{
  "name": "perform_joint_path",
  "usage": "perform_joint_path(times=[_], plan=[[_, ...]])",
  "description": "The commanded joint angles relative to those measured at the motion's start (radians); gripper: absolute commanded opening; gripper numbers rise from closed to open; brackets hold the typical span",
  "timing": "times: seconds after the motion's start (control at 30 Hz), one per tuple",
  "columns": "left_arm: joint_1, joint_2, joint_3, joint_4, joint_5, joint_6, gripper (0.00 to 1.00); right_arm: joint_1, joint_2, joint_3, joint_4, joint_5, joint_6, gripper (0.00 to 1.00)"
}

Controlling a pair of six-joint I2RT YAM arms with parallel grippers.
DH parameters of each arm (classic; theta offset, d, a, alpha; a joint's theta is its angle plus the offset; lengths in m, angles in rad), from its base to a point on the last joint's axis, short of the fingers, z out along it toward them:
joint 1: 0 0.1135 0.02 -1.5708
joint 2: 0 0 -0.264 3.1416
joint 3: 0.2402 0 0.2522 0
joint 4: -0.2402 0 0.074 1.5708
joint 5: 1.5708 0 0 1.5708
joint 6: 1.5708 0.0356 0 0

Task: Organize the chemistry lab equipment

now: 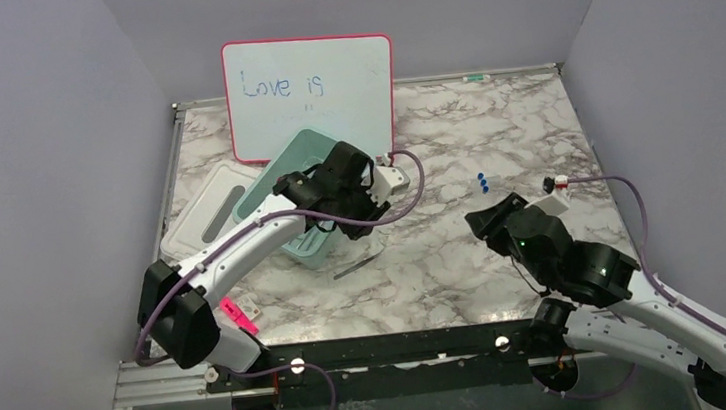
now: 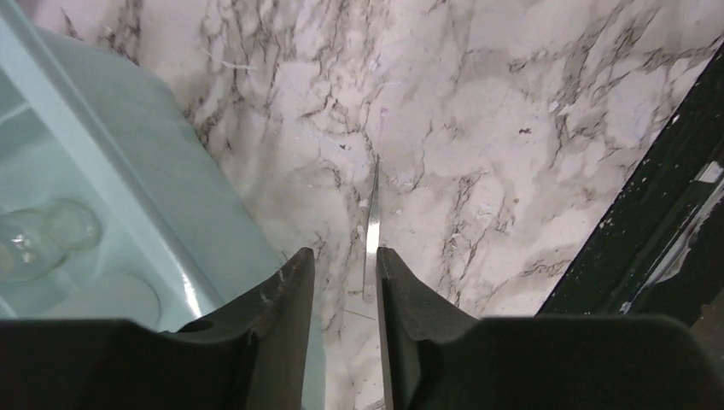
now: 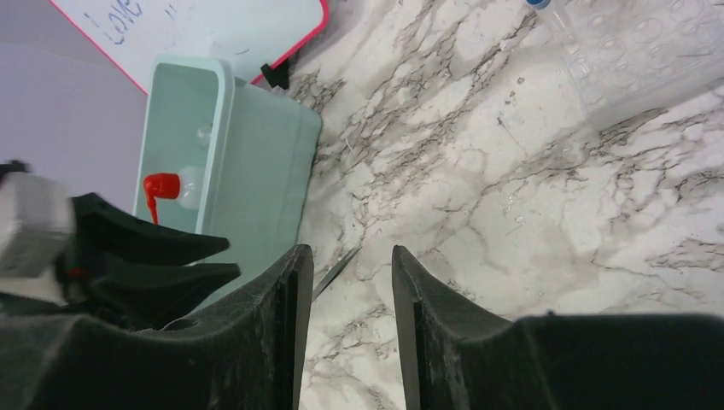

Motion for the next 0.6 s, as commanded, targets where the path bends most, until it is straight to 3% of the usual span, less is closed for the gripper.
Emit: perform_joint_path(times=[0.0,0.37,0.57], plan=[[-0.021,0.087,-0.040,0.009,-0.062,0.027,0.33,0.001,-0.081,-0.032,0.042,0.082,-0.048,0.42],[-0.084,0.255,-0.079,0.041,-0.155,-0.009,0.37,0.002,-0.214,-0.113,0.173,0.107,-0.167,0.42],[-0.120,0.330,-0.091,0.045,-0.194,-0.005,0.41,0.000,-0.224,-0.123,0.153,0.113,-0.154,0.45]])
